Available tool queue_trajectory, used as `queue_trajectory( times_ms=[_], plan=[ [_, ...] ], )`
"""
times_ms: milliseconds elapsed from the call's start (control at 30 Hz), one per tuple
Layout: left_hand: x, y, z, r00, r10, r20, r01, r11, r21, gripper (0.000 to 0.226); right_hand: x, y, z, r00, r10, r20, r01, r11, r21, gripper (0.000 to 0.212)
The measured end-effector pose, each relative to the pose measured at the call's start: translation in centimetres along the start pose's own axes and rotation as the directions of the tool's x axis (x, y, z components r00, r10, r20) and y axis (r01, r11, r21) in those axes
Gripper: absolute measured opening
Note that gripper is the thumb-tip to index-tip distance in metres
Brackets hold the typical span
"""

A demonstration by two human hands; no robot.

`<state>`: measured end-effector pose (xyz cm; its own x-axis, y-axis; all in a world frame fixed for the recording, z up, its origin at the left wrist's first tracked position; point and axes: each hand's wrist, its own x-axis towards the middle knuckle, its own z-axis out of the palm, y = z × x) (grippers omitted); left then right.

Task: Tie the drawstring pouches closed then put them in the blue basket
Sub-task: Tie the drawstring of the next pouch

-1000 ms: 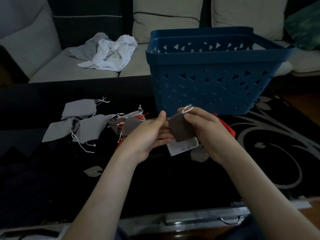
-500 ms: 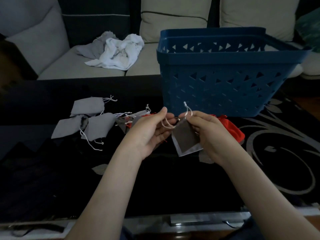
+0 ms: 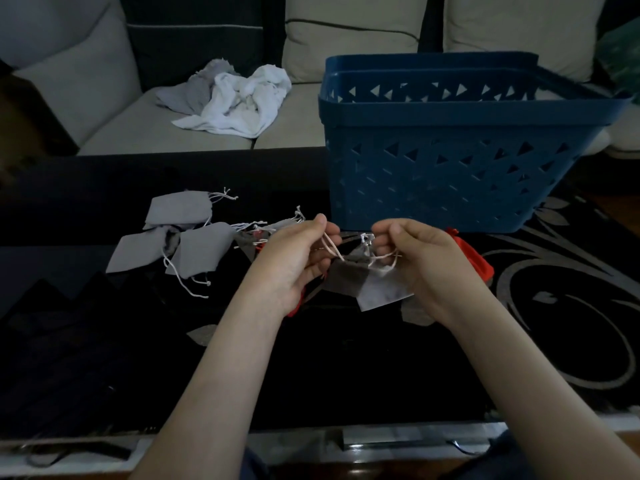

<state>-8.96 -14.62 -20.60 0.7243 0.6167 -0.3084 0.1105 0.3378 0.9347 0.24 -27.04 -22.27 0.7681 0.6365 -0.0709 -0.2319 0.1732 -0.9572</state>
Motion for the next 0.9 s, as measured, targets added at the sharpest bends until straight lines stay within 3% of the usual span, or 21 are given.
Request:
queue_trajectory(
  times_ms=[67, 200, 467, 900],
  plan=[
    [0.0, 0.1, 0.0, 1.000, -0.004, -0.009, 0.004, 1.000, -0.006, 0.027, 0.1, 0.1, -0.1, 1.000, 0.005, 0.001, -0.005, 0.999, -0.037, 0.023],
    [0.1, 0.1, 0.0, 1.000, -0.005, -0.025, 0.004, 1.000, -0.018, 0.027, -0.1, 0.2, -0.5, 0.997, 0.065, 0.049, -0.047, 0.952, -0.302, 0.020],
    [0.5, 0.1, -0.3, 0.994, -0.001, -0.110, -0.007, 0.997, -0.073, 0.027, -0.2, 0.2, -1.4, 0.996, -0.084, -0.003, 0.068, 0.824, -0.562, 0.017],
    [1.4, -0.3, -1.1, 0.981, -0.016, -0.194, 0.027, 0.998, 0.052, 0.036, -0.2, 0.2, -1.5, 0.986, -0.147, -0.085, 0.055, 0.750, -0.659, 0.030]
  ],
)
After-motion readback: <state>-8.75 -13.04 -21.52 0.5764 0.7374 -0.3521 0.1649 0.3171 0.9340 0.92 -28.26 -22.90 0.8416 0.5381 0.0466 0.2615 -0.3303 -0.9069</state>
